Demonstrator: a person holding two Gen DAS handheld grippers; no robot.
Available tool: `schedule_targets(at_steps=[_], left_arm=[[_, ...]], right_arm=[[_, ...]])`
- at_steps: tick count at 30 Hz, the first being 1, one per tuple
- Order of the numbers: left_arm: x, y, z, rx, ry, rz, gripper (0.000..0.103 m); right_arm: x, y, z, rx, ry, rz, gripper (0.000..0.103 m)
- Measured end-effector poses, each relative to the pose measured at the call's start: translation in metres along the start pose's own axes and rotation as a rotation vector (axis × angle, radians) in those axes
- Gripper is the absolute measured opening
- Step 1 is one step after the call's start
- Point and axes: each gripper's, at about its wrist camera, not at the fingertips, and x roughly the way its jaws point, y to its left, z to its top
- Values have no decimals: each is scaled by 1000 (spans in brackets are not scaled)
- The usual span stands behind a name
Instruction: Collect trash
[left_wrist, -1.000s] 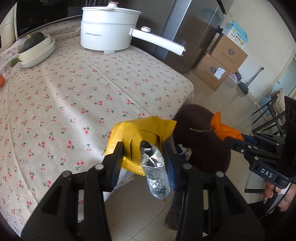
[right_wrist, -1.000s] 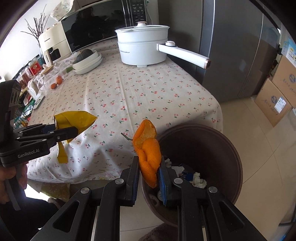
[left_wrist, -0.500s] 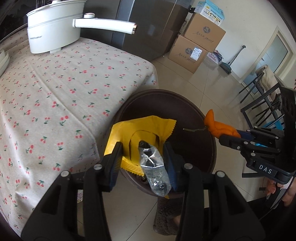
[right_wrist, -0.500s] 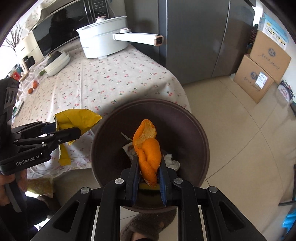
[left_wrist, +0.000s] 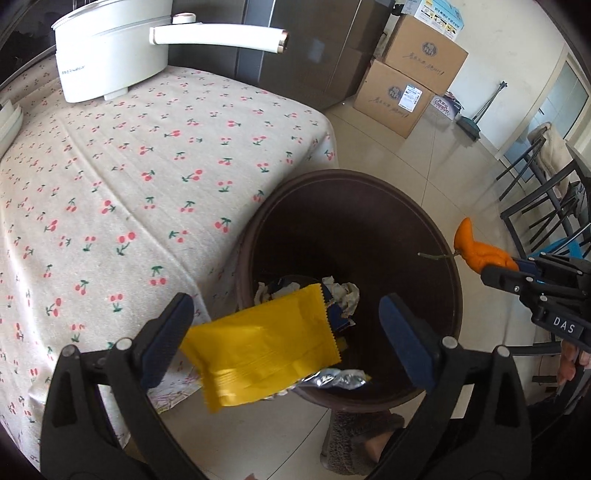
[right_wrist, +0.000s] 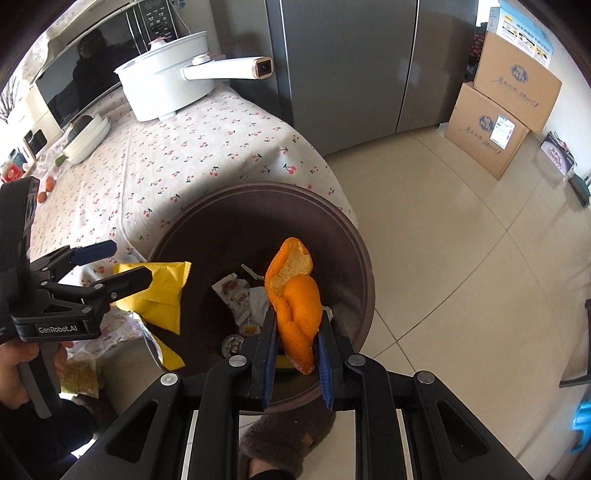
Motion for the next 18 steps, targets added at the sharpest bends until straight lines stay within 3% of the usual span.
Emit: schedule_targets(at_steps=[13, 15, 17, 18], left_arm=[[-42, 41, -7, -40, -26, 38, 102], [-49, 47, -10, -46, -28, 48, 102], [-55, 53, -12, -51, -30, 62, 102], [-57, 56, -13, -54, -31, 69, 102]], right_arm=[[4, 26, 10, -15, 1, -15, 21], [7, 30, 13, 4, 13, -13, 30], [6, 34, 15, 28, 5, -14, 66], [4, 36, 16, 34, -9, -15, 71]])
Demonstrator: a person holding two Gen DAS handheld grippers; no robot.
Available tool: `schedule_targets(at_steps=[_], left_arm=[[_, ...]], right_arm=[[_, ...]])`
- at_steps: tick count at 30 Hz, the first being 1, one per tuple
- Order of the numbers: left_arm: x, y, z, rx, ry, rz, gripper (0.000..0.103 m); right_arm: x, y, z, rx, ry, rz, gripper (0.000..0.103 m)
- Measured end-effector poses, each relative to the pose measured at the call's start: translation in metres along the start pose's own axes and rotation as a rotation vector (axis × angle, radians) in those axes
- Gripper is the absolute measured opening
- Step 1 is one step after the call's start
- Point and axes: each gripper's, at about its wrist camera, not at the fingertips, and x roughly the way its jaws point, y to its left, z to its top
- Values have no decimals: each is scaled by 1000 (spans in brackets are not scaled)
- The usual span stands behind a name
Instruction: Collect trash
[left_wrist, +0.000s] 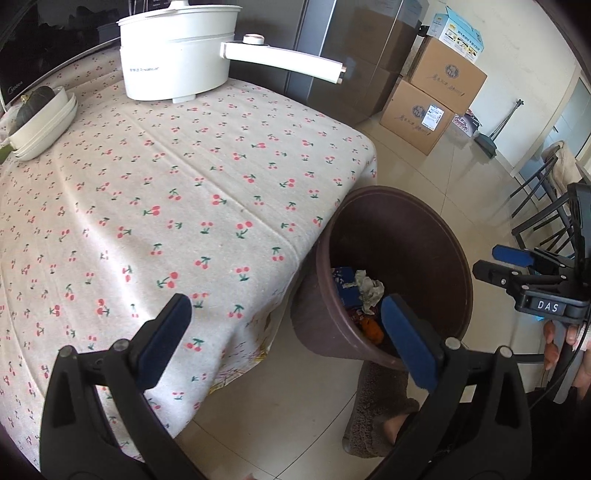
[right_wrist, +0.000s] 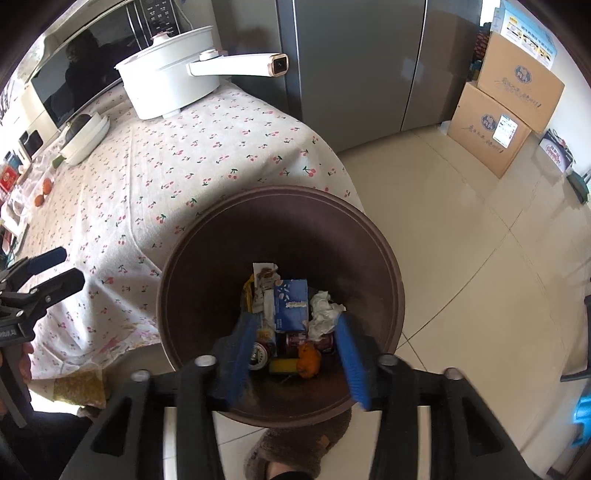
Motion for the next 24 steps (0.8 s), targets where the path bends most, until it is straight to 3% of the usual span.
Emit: schedule_targets(at_steps=[5, 10, 14, 18, 24], left_arm=[[-13, 18, -6, -23, -8, 46, 102], [-31, 31, -14, -81, -18, 124, 102], [-52, 34, -24, -103, -44, 153, 102], [-75, 32, -41, -78, -69, 258, 102], [-115, 35, -74, -116, -160, 290, 102]], right_arm=[[-4, 16, 3, -8, -17, 3, 80], [-9, 35, 2, -33, -27, -17, 81], [-27, 55, -3, -78, -81, -19, 84], [-50, 77, -13, -125, -154, -37, 88], [-75, 107, -37, -137, -223, 9, 97]])
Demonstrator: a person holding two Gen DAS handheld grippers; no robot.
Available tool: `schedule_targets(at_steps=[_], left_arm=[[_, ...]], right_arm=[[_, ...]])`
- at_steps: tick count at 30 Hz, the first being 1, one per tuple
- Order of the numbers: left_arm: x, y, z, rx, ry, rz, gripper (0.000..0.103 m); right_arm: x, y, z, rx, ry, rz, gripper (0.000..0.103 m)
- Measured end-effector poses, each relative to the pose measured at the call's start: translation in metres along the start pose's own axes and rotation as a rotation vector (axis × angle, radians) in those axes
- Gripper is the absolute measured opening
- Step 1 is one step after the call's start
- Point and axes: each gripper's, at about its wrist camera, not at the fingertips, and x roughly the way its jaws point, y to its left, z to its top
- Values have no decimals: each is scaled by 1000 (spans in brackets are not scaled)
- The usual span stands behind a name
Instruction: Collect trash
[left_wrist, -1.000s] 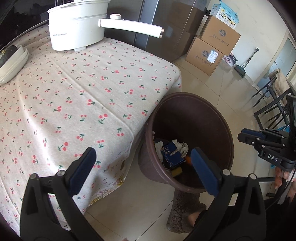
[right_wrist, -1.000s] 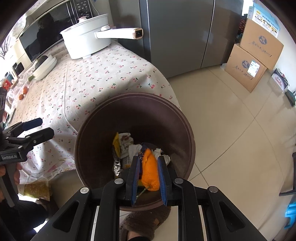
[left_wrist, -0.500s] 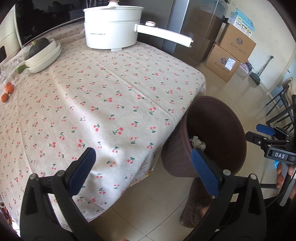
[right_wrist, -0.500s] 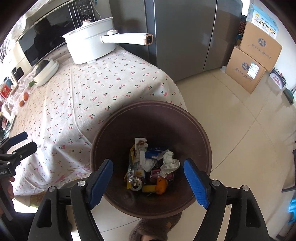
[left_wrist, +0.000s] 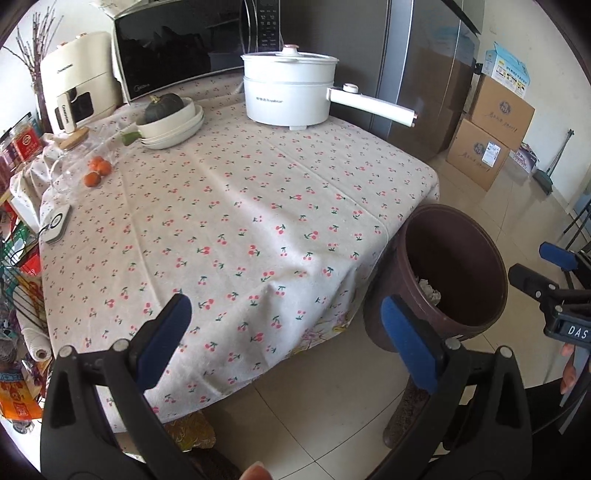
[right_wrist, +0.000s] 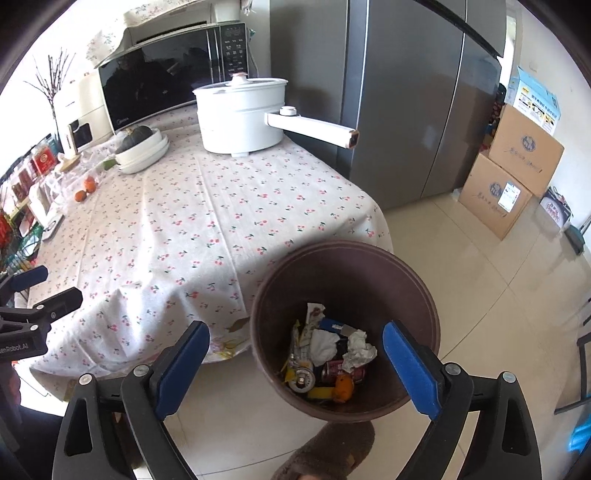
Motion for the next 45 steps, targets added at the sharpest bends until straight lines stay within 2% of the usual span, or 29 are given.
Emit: schedule_targets(at_steps=[3, 4, 11, 15, 21, 34, 45], left_arm=[[-15, 7, -13, -31, -39, 20, 102], [-19, 8, -17, -39, -47, 22, 102], [-41, 6, -37, -79, -114, 62, 102], [-53, 5, -36, -92, -174, 78, 102], [-63, -3, -35, -67, -239, 94, 102], [-61, -6, -38, -86, -230, 92, 102], [-56, -11, -39, -93, -197, 56, 102]], right_arm=[[-10, 17, -10, -18, -21, -9, 99], [-13, 22, -14, -21, -27, -17, 103], [-37, 49, -30, -56, -126, -40, 103], [-46, 56, -35, -81, -178, -66, 103], [-44, 59, -36, -81, -186, -67, 103], [-48, 48, -35, -38, -198, -66, 103], [-48, 44, -35, -30, -194, -66, 103]])
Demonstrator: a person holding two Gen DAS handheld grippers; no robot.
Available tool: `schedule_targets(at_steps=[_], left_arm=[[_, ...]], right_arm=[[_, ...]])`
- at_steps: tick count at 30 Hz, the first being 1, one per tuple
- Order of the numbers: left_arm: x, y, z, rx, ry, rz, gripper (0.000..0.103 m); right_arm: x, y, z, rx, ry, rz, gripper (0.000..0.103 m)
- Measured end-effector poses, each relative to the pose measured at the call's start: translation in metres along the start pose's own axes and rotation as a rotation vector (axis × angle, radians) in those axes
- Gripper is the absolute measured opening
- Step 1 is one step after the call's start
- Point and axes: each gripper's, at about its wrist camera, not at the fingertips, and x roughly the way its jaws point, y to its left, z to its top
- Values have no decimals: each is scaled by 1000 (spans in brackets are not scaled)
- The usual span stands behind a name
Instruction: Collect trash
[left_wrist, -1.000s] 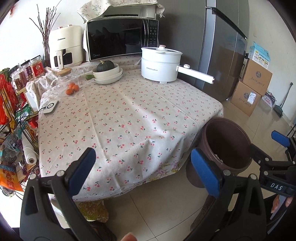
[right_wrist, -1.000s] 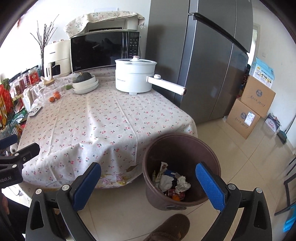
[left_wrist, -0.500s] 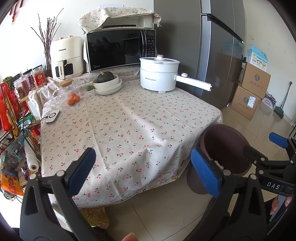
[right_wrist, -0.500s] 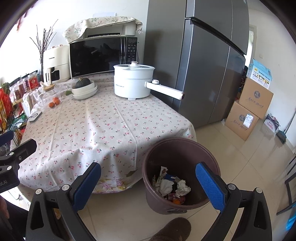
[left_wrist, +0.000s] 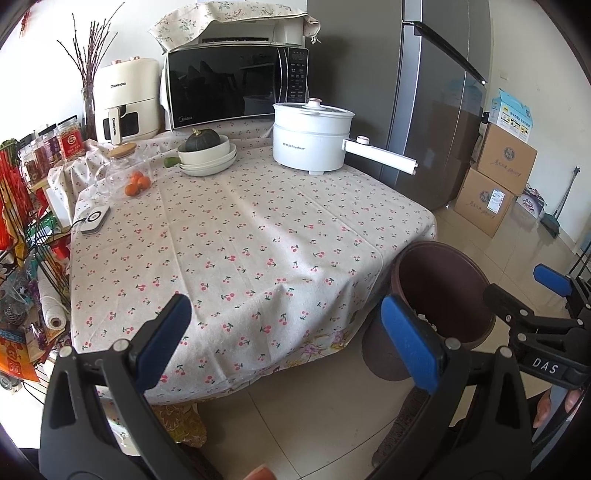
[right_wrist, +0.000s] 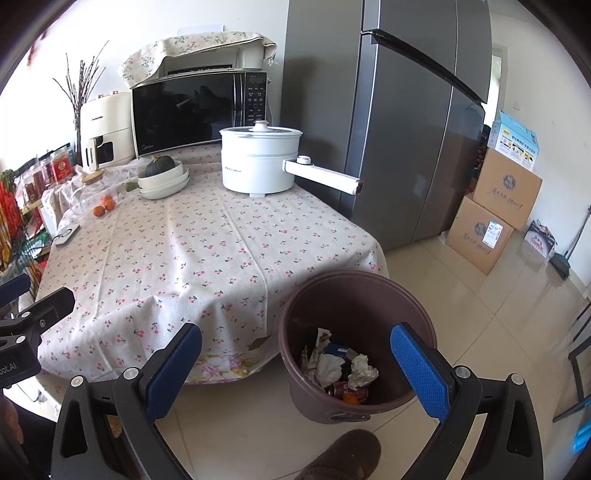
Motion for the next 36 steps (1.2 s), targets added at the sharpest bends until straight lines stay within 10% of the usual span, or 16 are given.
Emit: schedule_targets(at_steps=[36], left_arm=[[0, -6, -3, 0, 26, -43, 102]], right_arm=[[3, 2, -6, 7, 16, -11, 103]])
